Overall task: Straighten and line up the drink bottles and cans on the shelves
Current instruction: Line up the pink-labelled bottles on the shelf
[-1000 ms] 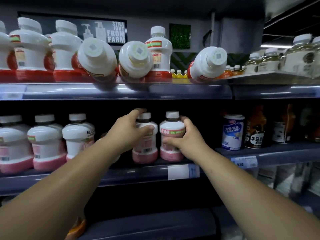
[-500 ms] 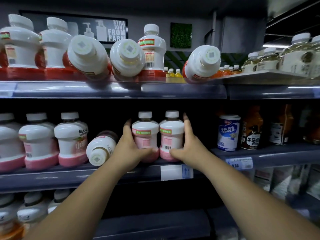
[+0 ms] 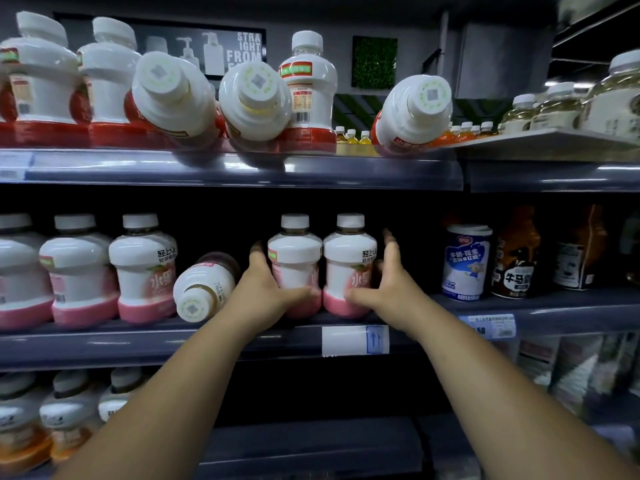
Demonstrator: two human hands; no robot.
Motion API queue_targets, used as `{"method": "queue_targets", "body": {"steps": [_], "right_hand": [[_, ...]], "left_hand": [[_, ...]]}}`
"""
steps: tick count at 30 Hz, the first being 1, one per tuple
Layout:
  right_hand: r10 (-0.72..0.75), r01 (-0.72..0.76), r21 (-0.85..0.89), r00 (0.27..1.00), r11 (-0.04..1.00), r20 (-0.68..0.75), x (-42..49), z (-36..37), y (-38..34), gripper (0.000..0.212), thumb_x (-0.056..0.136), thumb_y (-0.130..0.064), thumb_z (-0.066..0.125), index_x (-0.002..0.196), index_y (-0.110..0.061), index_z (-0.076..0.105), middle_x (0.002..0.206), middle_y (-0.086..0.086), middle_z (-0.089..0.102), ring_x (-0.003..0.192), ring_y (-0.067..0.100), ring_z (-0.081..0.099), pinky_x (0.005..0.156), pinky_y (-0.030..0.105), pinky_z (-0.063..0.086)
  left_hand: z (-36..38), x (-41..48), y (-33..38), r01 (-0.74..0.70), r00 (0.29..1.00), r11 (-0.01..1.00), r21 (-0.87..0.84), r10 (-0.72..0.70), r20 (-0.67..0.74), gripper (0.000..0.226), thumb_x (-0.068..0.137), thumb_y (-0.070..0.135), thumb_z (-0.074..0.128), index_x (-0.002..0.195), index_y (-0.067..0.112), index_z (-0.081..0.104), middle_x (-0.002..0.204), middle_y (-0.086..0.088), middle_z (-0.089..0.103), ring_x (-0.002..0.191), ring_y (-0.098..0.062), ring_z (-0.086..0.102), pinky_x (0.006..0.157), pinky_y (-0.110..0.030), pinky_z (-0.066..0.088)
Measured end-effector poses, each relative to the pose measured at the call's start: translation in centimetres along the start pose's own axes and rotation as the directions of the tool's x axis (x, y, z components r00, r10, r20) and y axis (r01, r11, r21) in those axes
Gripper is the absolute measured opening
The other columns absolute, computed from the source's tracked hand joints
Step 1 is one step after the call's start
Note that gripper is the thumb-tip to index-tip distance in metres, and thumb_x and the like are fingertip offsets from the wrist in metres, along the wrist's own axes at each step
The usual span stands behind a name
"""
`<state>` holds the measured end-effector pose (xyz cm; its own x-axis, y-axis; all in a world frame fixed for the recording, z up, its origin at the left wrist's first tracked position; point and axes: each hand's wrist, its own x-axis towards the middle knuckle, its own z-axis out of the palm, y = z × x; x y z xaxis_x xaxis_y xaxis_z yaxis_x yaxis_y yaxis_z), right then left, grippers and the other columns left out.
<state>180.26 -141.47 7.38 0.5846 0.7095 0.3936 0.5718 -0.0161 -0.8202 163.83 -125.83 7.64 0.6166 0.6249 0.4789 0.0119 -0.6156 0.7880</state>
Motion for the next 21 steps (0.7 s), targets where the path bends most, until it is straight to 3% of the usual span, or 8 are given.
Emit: {"method": "queue_targets", "body": {"steps": [2,3,6,11,13,18,21], "right_hand": [[0.012,-0.014,0.057,0.999,0.998,0.031,0.19,-0.3,0.16,0.124,0.069,-0.02,0.082,0.154,-0.041,-0.005,0.125,-0.005,0.063,0.106,0.008,0.065,0.091,0.032,0.055],[0.014,-0.015,0.063,1.0,0.998,0.017,0.23,-0.39,0.22,0.122,0.064,-0.025,0.085,0.152,-0.04,0.002,0.124,-0.006,0.064,0.107,0.008,0.064,0.093,0.033,0.054],[0.004,-0.003,0.036,1.0,0.999,-0.017,0.01,-0.44,0.25,0.117,0.052,-0.041,0.091,0.145,-0.035,0.02,0.122,-0.012,0.061,0.107,0.004,0.062,0.094,0.031,0.051],[0.002,-0.002,0.017,1.0,1.0,0.001,-0.13,-0.52,0.1,0.097,0.06,-0.03,0.092,0.134,-0.032,0.029,0.118,-0.011,0.061,0.105,0.003,0.062,0.093,0.031,0.053],[0.011,-0.011,0.006,0.999,1.0,-0.041,-0.19,-0.67,0.19,0.089,0.06,-0.031,0.091,0.125,-0.033,0.031,0.117,-0.01,0.061,0.103,0.005,0.062,0.092,0.034,0.054],[0.001,0.0,0.013,0.998,1.0,-0.062,-0.37,-0.88,0.3,0.106,0.051,-0.041,0.094,0.134,-0.034,0.028,0.116,-0.014,0.063,0.103,0.003,0.064,0.091,0.031,0.053],[0.011,-0.01,0.022,0.999,1.0,-0.053,-0.38,-1.14,0.37,0.111,0.045,-0.044,0.093,0.135,-0.033,0.029,0.118,-0.012,0.065,0.105,0.006,0.065,0.094,0.037,0.054]], "left_hand": [[0.01,0.09,0.13,0.019,1.0,1.0,-0.009,-0.019,0.007,0.08,0.066,0.022,0.088,0.127,0.024,0.036,0.108,0.015,0.06,0.095,0.004,0.059,0.077,-0.017,0.047],[-0.06,0.22,0.01,0.035,0.999,0.999,-0.027,-0.034,0.033,0.077,0.067,0.018,0.087,0.126,0.023,0.038,0.109,0.01,0.063,0.096,0.001,0.062,0.076,-0.016,0.048],[-0.24,0.35,-0.25,0.05,0.996,0.996,-0.073,-0.044,0.081,0.085,0.061,0.022,0.093,0.127,0.024,0.039,0.114,0.007,0.063,0.101,-0.003,0.063,0.085,-0.024,0.052],[-0.63,0.44,-0.66,0.083,0.991,0.993,-0.082,-0.073,0.114,0.088,0.048,0.033,0.087,0.122,0.023,0.041,0.112,0.0,0.069,0.097,-0.008,0.069,0.085,-0.031,0.056],[-0.51,0.32,-0.57,0.074,0.988,0.994,-0.078,-0.062,0.145,0.088,0.05,0.031,0.091,0.122,0.024,0.041,0.112,0.001,0.069,0.096,-0.004,0.068,0.083,-0.026,0.056],[-0.15,-0.28,-0.13,0.024,0.99,0.999,0.027,-0.027,0.139,0.087,0.052,0.04,0.094,0.12,0.028,0.042,0.104,0.013,0.068,0.087,0.007,0.066,0.08,-0.021,0.054],[-0.21,-0.35,0.06,0.03,0.987,0.999,0.038,-0.036,0.155,0.083,0.049,0.045,0.091,0.115,0.029,0.044,0.103,0.016,0.068,0.086,0.01,0.065,0.082,-0.022,0.053]]}}
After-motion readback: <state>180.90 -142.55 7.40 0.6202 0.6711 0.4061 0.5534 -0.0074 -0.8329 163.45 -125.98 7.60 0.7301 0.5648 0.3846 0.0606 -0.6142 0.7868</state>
